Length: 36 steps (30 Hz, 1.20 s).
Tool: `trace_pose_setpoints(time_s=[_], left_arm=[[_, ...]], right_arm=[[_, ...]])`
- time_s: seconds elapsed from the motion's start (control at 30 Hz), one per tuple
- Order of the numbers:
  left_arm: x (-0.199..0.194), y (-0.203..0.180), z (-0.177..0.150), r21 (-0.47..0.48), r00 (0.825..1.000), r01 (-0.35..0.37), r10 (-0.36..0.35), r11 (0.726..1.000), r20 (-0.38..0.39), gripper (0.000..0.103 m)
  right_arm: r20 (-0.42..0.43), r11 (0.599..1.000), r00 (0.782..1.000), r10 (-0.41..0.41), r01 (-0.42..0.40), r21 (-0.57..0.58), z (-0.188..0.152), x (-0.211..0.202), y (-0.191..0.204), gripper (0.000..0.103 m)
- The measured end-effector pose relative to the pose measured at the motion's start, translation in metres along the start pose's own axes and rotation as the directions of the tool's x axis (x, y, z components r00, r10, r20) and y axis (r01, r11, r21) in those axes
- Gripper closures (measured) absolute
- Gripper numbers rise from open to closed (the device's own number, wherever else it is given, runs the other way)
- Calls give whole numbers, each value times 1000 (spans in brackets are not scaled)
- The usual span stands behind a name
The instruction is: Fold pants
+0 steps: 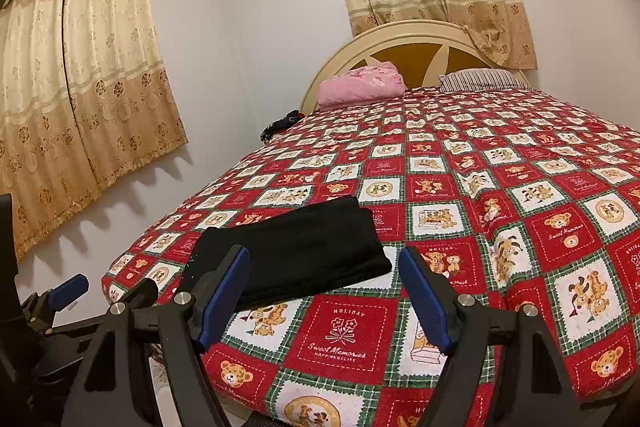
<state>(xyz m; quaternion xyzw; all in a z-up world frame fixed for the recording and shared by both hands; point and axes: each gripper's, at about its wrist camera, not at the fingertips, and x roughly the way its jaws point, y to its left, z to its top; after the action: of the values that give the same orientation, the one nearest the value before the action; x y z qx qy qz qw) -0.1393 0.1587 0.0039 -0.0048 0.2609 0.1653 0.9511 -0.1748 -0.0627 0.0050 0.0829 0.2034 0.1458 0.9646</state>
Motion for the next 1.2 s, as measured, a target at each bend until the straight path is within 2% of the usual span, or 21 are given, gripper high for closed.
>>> trace_pose_setpoints(time_s=[1.2], left_arm=[[1, 1, -1, 0, 1000, -5, 5, 1000, -4, 0]], right_arm=[[-17, 1000, 1000, 1, -1, 20, -2, 3, -2, 25]])
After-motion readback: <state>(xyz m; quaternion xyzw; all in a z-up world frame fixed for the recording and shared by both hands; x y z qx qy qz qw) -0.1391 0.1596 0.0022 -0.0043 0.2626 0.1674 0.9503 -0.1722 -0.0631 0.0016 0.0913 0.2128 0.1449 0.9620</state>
